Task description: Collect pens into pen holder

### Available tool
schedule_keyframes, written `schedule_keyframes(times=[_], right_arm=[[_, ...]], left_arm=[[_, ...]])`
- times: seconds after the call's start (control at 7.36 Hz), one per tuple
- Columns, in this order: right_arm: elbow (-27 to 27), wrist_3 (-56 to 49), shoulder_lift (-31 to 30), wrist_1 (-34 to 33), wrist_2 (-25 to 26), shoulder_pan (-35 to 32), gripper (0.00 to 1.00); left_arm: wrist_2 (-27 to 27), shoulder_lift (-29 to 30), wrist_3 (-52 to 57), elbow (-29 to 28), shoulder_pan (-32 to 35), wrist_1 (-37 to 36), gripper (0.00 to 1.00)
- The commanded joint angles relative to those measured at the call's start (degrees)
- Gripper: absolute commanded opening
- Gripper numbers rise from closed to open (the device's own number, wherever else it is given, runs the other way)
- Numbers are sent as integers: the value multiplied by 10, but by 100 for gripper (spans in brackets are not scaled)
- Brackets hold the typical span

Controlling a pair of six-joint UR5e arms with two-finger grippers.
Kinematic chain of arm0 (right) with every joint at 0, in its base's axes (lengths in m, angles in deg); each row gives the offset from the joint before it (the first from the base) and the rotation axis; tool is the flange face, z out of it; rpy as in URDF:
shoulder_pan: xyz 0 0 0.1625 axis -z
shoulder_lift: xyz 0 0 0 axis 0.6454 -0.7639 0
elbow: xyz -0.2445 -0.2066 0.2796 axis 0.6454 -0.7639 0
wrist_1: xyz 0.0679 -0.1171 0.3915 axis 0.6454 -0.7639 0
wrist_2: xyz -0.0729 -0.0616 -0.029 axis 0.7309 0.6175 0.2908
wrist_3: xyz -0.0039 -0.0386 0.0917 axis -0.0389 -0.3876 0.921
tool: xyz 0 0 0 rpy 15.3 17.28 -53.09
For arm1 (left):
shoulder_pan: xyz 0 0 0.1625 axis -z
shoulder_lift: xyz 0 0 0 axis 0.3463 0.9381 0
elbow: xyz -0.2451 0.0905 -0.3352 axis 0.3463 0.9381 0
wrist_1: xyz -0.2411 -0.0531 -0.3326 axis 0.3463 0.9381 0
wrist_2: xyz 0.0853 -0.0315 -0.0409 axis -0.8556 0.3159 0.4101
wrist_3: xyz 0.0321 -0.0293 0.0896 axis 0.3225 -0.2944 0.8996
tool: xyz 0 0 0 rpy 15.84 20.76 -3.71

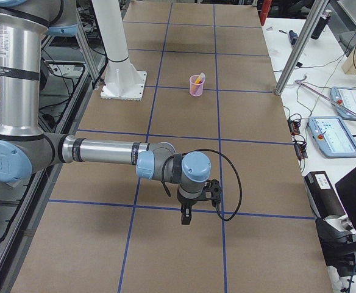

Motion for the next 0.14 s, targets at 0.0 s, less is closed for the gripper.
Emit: schedule_keyframes(times=[0.0], right_arm=[[0,0,0,0,0,0,100]], left_arm=[[0,0,0,0,0,0,100]])
